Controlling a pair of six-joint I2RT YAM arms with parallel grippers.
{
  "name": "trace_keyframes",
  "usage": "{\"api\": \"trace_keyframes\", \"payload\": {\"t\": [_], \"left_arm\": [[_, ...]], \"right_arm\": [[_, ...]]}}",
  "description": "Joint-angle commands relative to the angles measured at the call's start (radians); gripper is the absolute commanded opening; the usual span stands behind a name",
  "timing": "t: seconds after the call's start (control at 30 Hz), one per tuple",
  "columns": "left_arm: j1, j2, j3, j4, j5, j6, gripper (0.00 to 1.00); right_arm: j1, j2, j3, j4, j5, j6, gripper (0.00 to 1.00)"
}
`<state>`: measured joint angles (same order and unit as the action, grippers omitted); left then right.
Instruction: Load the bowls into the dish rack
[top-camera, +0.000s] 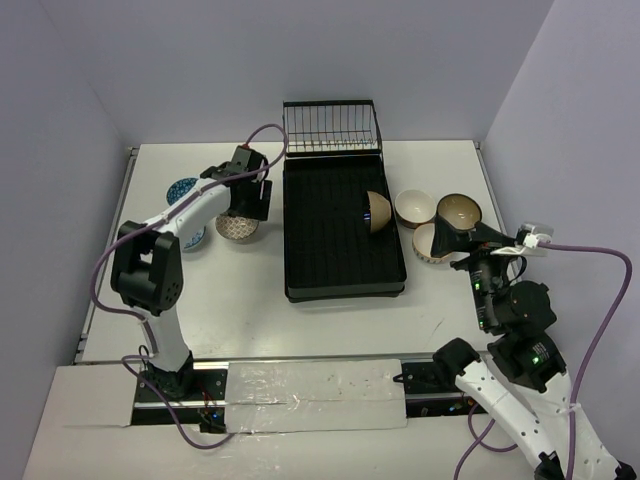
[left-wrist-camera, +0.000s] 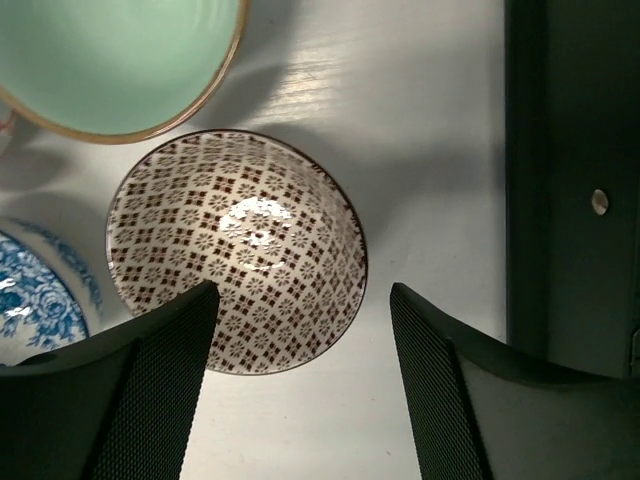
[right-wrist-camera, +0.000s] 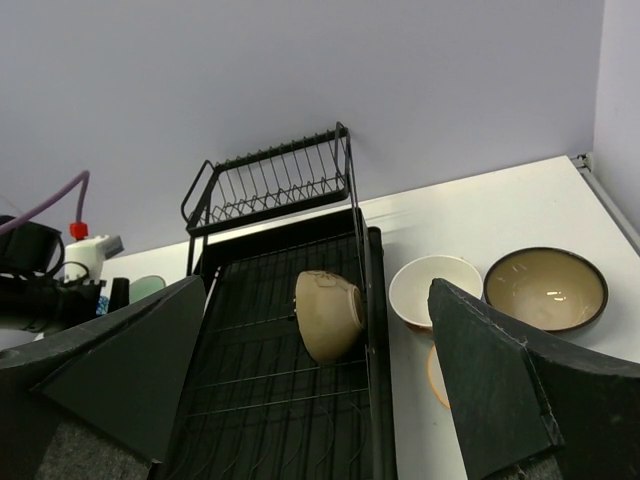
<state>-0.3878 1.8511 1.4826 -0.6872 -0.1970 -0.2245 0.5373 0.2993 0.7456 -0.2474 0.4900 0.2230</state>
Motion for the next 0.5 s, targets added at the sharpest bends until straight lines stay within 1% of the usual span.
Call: {"api": "trace_keyframes", "payload": {"t": [0.0, 0.03, 0.1, 0.27, 0.3, 0.33, 0.47], "left_arm": [[-0.003, 0.029, 0.065, -0.051, 0.039, 0.034, 0.74], [-0.003, 0.036, 0.061, -0.048, 0.047, 0.031, 0.71], [-0.003, 0.043, 0.054, -0.048, 0.045, 0.028, 0.7], [-0.003, 0.079, 0.047, -0.044, 0.041, 0.011, 0.61], [-0.003, 0.086, 0.048, -0.043, 0.042, 0.005, 0.59], [-0.003, 0.091, 0.051, -0.043, 0.044, 0.002, 0.53], [-0.005, 0.106, 0.064, -0.046, 0.057, -0.006, 0.51]], "right_arm": [[0.013, -0.02, 0.001, 0.017, 0.021, -0.002, 1.0], [0.013, -0.022, 0.0, 0.019, 0.022, -0.002, 1.0], [0.013, -0.023, -0.002, 0.019, 0.027, -0.002, 1.0], [0.015, -0.017, 0.0, 0.019, 0.024, 0.001, 1.0], [0.015, -0.015, 0.0, 0.019, 0.022, 0.003, 1.0], [0.015, -0.015, -0.002, 0.019, 0.021, 0.004, 1.0], [0.015, -0.012, -0.003, 0.022, 0.018, 0.003, 1.0]]}}
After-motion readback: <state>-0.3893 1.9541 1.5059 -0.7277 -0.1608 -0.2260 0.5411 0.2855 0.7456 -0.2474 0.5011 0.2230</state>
